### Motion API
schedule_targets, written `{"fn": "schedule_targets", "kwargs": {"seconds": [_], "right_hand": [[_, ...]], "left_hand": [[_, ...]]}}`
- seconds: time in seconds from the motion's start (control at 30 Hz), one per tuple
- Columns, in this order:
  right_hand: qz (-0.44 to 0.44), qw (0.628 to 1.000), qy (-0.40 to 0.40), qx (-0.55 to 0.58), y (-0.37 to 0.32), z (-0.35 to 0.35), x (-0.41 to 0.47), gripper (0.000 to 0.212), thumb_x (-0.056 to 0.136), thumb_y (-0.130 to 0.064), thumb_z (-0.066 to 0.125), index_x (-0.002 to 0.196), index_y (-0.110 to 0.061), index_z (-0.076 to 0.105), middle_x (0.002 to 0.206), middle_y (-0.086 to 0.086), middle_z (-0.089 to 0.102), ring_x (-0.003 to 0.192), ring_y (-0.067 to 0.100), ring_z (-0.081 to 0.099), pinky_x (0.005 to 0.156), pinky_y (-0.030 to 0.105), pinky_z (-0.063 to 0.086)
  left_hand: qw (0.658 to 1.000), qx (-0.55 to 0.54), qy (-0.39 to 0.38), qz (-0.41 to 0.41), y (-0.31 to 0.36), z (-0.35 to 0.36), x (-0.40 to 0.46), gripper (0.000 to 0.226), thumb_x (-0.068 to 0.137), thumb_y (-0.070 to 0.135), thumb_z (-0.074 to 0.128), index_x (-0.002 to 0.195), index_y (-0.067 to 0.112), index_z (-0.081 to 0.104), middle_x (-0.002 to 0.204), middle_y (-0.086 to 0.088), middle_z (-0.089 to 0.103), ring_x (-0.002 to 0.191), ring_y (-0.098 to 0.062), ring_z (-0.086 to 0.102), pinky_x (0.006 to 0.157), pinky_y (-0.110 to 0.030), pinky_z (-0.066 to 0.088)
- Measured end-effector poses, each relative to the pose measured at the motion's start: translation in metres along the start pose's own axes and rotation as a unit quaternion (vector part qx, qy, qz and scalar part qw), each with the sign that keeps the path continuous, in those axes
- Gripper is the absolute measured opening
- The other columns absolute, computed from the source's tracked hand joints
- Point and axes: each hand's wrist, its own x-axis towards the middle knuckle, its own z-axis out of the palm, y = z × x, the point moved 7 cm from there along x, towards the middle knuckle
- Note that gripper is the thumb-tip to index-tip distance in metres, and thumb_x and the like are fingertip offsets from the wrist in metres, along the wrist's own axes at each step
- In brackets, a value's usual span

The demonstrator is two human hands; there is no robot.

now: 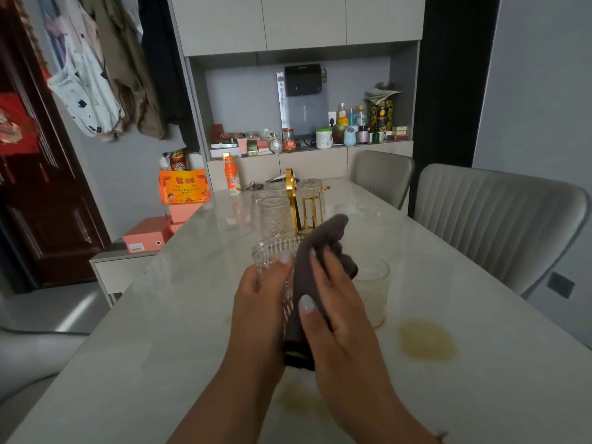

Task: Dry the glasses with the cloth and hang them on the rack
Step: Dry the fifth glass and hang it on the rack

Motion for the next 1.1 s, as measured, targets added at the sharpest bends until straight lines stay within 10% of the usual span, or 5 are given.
{"fn": "schedule_targets", "kwargs": {"seconds": [0.27,0.5,0.63,0.87,1.1], "right_hand": [[0.198,0.841,-0.034,0.501,0.022,0.003,0.014,0.063,0.076,-0.050,0.062,0.130,-0.019,0.057,0.121,0.010,0.068,0.112,0.026,0.065,0.099,0.046,0.047],[0.116,0.952,0.060,0.278,0.018,-0.014,0.005,0.040,0.079,-0.057,0.049,0.117,-0.065,0.043,0.121,-0.026,0.060,0.111,-0.004,0.060,0.099,0.023,0.048],[0.101,0.959,0.054,0.260,0.015,-0.013,0.008,0.041,0.083,-0.060,0.050,0.125,-0.057,0.047,0.125,-0.020,0.062,0.114,-0.002,0.059,0.095,0.022,0.049],[0.283,0.761,0.007,0.583,0.028,0.008,0.006,0.051,0.087,-0.045,0.048,0.121,-0.012,0.066,0.114,0.012,0.071,0.107,0.031,0.066,0.093,0.044,0.050],[0.145,0.941,0.106,0.286,0.025,-0.015,0.001,0.028,0.083,-0.034,0.050,0.109,-0.041,0.049,0.098,-0.004,0.066,0.081,0.006,0.068,0.067,0.027,0.054]], "left_hand": [[0.998,-0.050,-0.031,0.006,0.003,0.006,-0.002,0.062,0.062,0.054,0.068,0.110,0.016,0.069,0.109,-0.015,0.072,0.097,-0.033,0.071,0.081,-0.047,0.058],[0.999,0.023,-0.046,-0.016,0.001,0.014,-0.015,0.073,0.062,0.072,0.070,0.118,0.027,0.056,0.110,-0.001,0.072,0.095,-0.015,0.073,0.079,-0.036,0.059],[0.995,-0.045,-0.086,-0.006,0.006,0.019,-0.018,0.065,0.066,0.054,0.075,0.122,0.025,0.058,0.112,-0.004,0.074,0.101,-0.023,0.072,0.083,-0.042,0.057],[0.992,-0.058,-0.105,-0.044,0.005,0.019,-0.013,0.061,0.079,0.058,0.055,0.125,0.018,0.062,0.116,-0.008,0.072,0.107,-0.024,0.070,0.082,-0.035,0.058],[0.999,0.032,-0.036,0.024,0.009,0.011,-0.023,0.070,0.069,0.072,0.063,0.126,0.033,0.051,0.111,0.002,0.072,0.098,-0.017,0.072,0.083,-0.041,0.059]]}}
